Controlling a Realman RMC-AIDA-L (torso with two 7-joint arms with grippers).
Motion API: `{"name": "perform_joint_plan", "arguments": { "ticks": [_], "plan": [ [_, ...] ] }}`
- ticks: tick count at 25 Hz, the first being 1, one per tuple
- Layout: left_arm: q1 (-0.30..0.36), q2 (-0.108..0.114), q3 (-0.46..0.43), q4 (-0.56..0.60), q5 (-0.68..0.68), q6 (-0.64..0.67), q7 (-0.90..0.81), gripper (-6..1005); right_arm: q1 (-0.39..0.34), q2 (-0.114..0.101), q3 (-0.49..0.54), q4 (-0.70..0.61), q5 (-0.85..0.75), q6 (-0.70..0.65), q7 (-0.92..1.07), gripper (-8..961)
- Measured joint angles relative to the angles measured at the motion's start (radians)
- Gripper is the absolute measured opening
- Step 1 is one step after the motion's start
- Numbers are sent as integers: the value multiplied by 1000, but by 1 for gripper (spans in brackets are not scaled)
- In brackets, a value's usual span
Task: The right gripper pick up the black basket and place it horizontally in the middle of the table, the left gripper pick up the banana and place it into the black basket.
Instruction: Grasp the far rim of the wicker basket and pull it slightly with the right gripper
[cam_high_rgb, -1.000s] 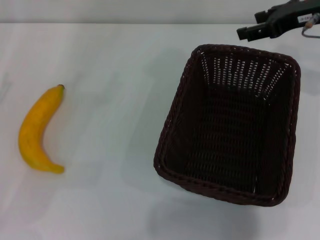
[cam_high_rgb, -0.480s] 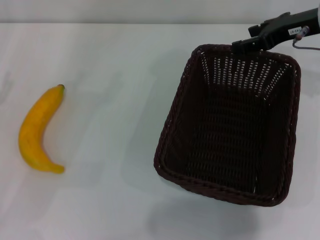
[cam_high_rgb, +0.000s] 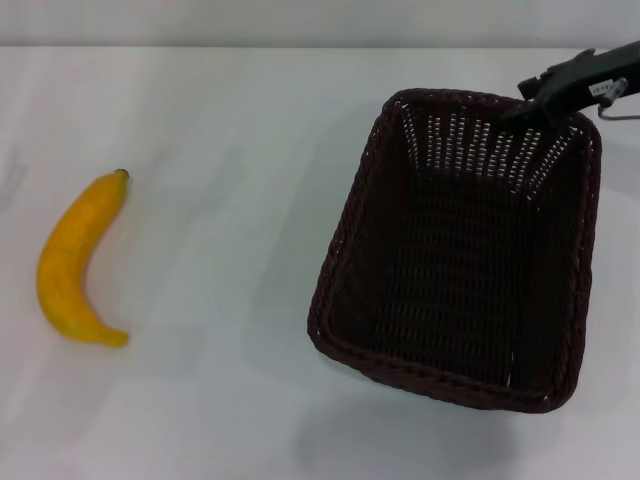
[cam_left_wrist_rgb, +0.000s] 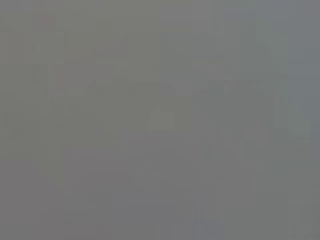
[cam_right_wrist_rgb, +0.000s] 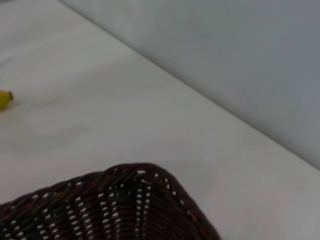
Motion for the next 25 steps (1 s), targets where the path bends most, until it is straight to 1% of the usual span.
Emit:
{"name": "perform_joint_plan", "arguments": {
  "ticks": [4, 8, 15, 21, 25],
  "plan": [
    [0, 0, 0, 0, 0, 0, 0, 880, 6, -5, 0, 1, -15, -27, 8, 681],
    [0, 0, 0, 0, 0, 0, 0, 880, 25, -9, 1, -8, -89, -64, 42, 679],
    [0, 0, 1, 0, 0, 0, -2, 880, 70, 0, 0, -34, -221, -109, 75, 680],
    [0, -2, 3, -5, 0, 0, -2, 880, 99, 1, -1, -29, -242, -112, 77, 679],
    [-5, -3, 5, -21, 0, -4, -2, 880, 116, 10, -5, -23, -264, -112, 77, 680]
  ]
}}
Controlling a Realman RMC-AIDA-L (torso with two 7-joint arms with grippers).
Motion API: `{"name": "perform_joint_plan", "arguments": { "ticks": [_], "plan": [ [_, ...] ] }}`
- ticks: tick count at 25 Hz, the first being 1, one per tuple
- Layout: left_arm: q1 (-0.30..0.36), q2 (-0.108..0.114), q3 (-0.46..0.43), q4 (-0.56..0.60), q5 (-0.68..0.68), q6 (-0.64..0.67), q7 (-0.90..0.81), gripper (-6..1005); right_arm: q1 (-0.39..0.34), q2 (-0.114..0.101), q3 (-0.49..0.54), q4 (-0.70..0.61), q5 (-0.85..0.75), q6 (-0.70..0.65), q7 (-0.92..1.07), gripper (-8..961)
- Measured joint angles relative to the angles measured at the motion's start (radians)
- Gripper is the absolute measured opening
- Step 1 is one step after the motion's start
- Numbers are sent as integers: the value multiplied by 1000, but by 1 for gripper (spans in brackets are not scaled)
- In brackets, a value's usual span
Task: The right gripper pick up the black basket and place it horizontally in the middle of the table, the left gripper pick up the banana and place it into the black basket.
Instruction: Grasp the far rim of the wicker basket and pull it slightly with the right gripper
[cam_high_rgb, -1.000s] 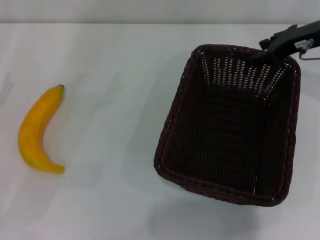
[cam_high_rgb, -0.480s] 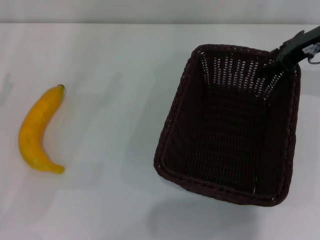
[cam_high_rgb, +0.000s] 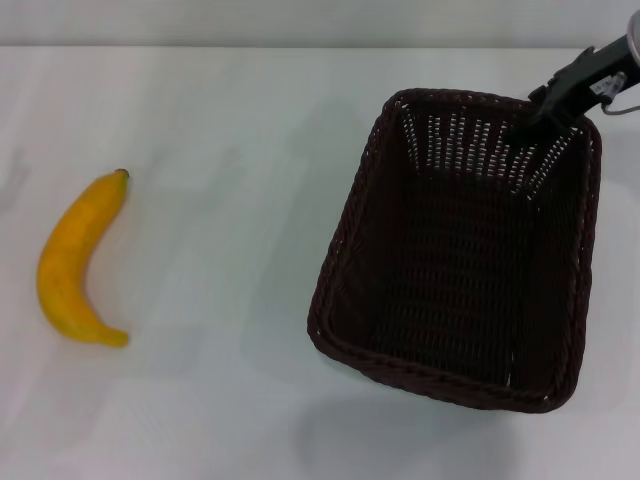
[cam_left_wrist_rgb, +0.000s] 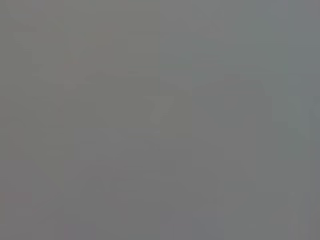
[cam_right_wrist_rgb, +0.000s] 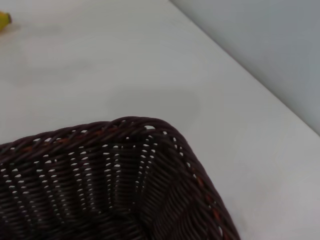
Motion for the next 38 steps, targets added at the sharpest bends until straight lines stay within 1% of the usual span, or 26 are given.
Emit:
{"name": "perform_joint_plan", "arguments": {
  "ticks": [4, 6, 8, 10, 20, 29, 33, 35, 38],
  "plan": [
    [2, 0, 6, -6, 0, -11, 0, 880, 15, 19, -6, 2, -41, 0, 1, 680],
    [3, 0, 7, -7, 0, -15, 0, 880, 28, 33, -8, 8, -79, -1, 4, 681],
    [4, -1, 7, -7, 0, -21, 0, 880, 39, 43, -9, 11, -108, -2, 7, 681],
    [5, 0, 8, -7, 0, -24, 0, 880, 45, 48, -18, 14, -117, -3, 12, 681],
    [4, 0, 9, -52, 0, -73, 0, 880, 62, 52, -95, 38, -119, 4, 40, 680],
    [5, 0, 9, -58, 0, -90, 0, 880, 60, 51, -100, 27, -119, 3, 83, 679],
    [5, 0, 9, -58, 0, -100, 0, 880, 51, 51, -101, -3, -139, 9, 115, 679],
    [5, 1, 9, -58, 0, -102, 0, 880, 49, 54, -112, -22, -174, 10, 133, 636],
    [3, 1, 7, -58, 0, -103, 0, 880, 48, 55, -129, -27, -185, 10, 144, 572]
  ]
}}
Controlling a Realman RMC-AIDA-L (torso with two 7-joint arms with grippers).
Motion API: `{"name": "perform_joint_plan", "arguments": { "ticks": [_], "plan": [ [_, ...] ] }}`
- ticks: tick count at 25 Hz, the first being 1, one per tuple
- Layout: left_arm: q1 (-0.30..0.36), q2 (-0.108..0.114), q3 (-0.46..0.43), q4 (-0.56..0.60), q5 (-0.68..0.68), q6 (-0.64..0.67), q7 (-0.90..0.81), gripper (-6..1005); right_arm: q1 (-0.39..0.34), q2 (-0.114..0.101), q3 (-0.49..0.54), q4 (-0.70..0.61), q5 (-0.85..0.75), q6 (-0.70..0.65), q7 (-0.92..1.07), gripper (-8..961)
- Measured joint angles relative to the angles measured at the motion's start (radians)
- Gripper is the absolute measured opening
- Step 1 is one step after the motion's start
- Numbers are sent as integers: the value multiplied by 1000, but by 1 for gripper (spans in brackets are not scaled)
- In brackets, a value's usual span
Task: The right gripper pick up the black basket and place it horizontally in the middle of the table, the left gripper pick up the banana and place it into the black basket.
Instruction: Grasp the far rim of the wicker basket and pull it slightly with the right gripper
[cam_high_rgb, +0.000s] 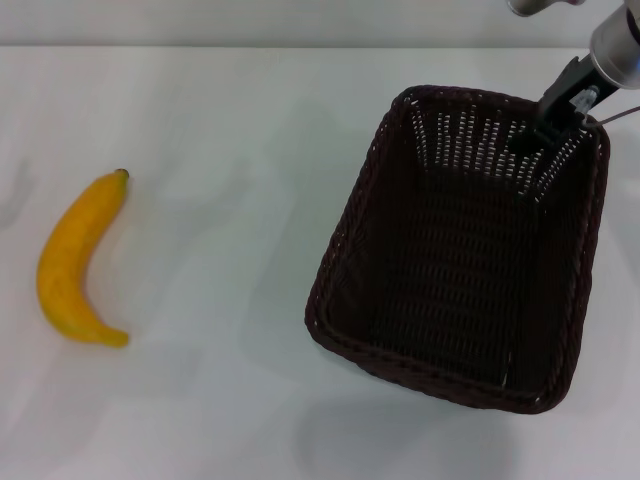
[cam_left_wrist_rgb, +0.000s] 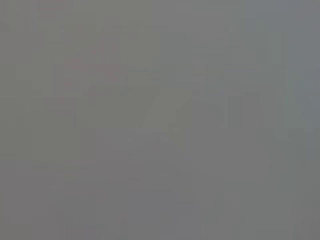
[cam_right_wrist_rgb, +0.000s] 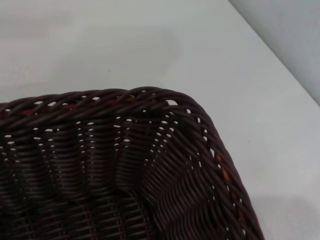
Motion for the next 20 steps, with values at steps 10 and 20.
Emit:
{"name": "perform_joint_plan", "arguments": {
  "ticks": [10, 20],
  "plan": [
    [-4, 2, -3, 0, 0, 0, -3, 880, -8, 1, -13, -74, -2, -17, 46, 365],
    [-12, 3, -3, 10, 0, 2, -26, 880, -52, -5, 8, -205, 10, -77, 237, 301]
  ]
}}
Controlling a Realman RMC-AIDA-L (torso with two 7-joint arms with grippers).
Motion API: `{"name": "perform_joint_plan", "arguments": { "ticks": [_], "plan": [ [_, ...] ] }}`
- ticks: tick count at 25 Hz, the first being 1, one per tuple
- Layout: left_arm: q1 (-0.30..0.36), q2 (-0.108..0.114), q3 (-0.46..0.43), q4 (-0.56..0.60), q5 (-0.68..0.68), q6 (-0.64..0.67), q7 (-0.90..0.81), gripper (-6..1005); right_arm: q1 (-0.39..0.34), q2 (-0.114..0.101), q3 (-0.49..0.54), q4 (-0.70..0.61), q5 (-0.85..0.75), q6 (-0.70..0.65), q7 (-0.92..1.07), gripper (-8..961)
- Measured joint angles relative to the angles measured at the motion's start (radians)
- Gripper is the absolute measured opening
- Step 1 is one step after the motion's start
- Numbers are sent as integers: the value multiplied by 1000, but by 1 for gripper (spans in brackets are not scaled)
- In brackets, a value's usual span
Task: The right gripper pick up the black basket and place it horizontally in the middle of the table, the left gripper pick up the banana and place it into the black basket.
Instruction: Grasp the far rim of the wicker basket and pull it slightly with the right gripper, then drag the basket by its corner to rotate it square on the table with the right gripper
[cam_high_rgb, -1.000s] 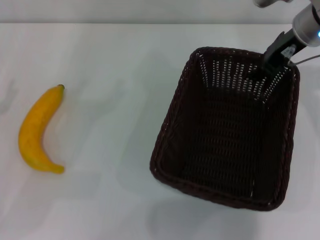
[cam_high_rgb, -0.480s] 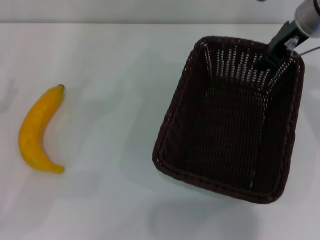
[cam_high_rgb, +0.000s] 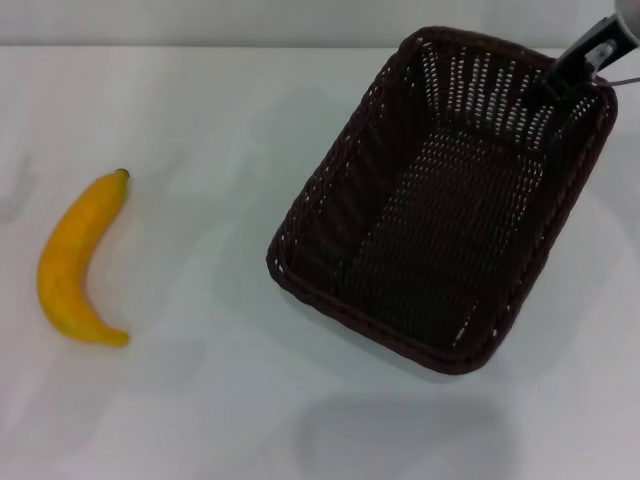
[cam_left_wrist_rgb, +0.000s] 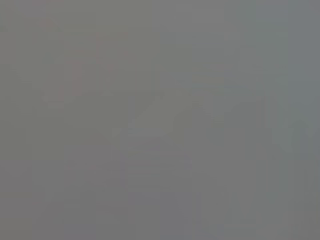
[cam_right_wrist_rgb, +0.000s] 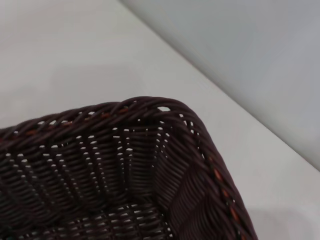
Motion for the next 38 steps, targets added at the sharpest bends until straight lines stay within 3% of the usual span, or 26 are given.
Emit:
{"name": "perform_joint_plan", "arguments": {
  "ticks": [3, 11, 19, 22, 34, 35, 38],
  "plan": [
    [-3, 1, 0, 6, 0, 2, -1, 880, -13, 0, 41, -26, 3, -31, 34, 287],
    [-4, 1, 0, 14, 0, 9, -5, 880, -37, -13, 277, -31, 120, -119, 38, 249],
    [-9, 2, -1, 14, 0, 10, -21, 880, -119, -44, 307, -32, 314, -123, 91, 195],
    [-12, 2, -2, 13, 0, 11, -21, 879, -145, -46, 319, -32, 354, -120, 113, 183],
    [-15, 3, -3, 12, 0, 26, -20, 879, -238, -10, 358, -21, 473, -109, 164, 184],
    [-15, 3, -3, 12, 0, 26, -20, 879, -270, 5, 343, -25, 502, -83, 173, 184],
    [-15, 4, -3, 12, 0, 32, -20, 879, -305, 8, 297, -29, 558, -45, 185, 184]
  ]
}}
